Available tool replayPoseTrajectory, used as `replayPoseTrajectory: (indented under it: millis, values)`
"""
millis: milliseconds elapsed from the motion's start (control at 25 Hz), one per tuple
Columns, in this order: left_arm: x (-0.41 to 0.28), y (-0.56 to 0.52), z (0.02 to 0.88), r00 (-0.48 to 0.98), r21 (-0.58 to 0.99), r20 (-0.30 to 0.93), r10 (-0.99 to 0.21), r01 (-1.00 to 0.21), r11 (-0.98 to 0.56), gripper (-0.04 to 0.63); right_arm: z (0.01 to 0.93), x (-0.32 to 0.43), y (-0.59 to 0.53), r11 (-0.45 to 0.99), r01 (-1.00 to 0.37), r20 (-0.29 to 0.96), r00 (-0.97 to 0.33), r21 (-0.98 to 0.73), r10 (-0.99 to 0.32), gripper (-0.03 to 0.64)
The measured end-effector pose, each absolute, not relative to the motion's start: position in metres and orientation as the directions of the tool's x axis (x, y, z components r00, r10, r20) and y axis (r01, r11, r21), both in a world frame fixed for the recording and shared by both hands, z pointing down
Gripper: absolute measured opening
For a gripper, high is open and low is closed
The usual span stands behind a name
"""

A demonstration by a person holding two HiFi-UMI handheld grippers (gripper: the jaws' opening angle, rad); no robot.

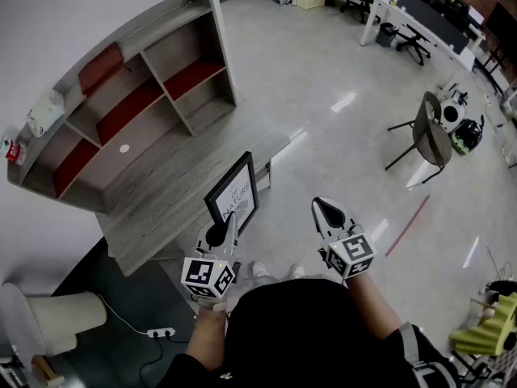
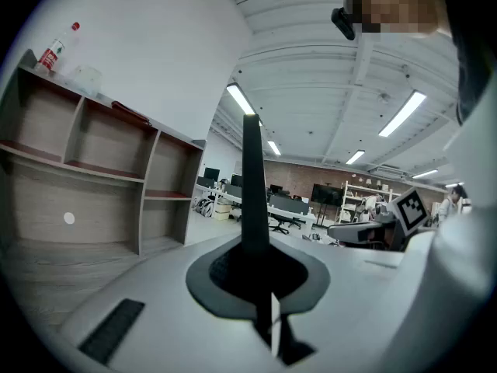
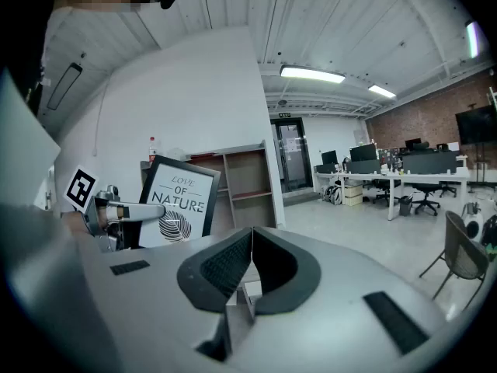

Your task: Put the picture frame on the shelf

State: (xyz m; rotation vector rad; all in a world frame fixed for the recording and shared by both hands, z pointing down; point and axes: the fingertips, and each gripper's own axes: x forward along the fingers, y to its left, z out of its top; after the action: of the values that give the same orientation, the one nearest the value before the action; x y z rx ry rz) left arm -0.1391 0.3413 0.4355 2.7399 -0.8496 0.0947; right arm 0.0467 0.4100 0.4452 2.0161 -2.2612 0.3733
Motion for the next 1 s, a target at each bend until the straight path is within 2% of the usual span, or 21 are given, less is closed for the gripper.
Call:
replayPoseTrajectory:
  millis: [280, 520, 680, 1000]
  values:
    - [-0.157, 0.319, 0.439, 0.832, 0.243, 0.141, -0.537, -0.555, -0.796, 0.018, 0.447, 0.035, 0.388, 0.066, -0.991, 0.243, -0.093, -0.117, -0.965, 0.000]
    - [-0.187, 0.283, 0.449, 0.832, 0.270, 0.137, -0.537, -0.553, -0.788, 0.018, 0.444, 0.020, 0.353, 0.021, -0.988, 0.210, -0.054, -0.155, -0.976, 0.000]
    - [-0.200, 0.260, 0.461, 0.827, 0.283, 0.154, -0.541, -0.562, -0.778, 0.018, 0.457, 0.017, 0.336, -0.008, -0.990, 0.246, -0.028, -0.142, -0.969, 0.000]
    - [-0.171, 0.199, 0.479, 0.797, 0.285, 0.181, -0.576, -0.603, -0.745, 0.018, 0.482, 0.054, 0.270, 0.005, -0.986, 0.280, -0.053, -0.167, -0.959, 0.000]
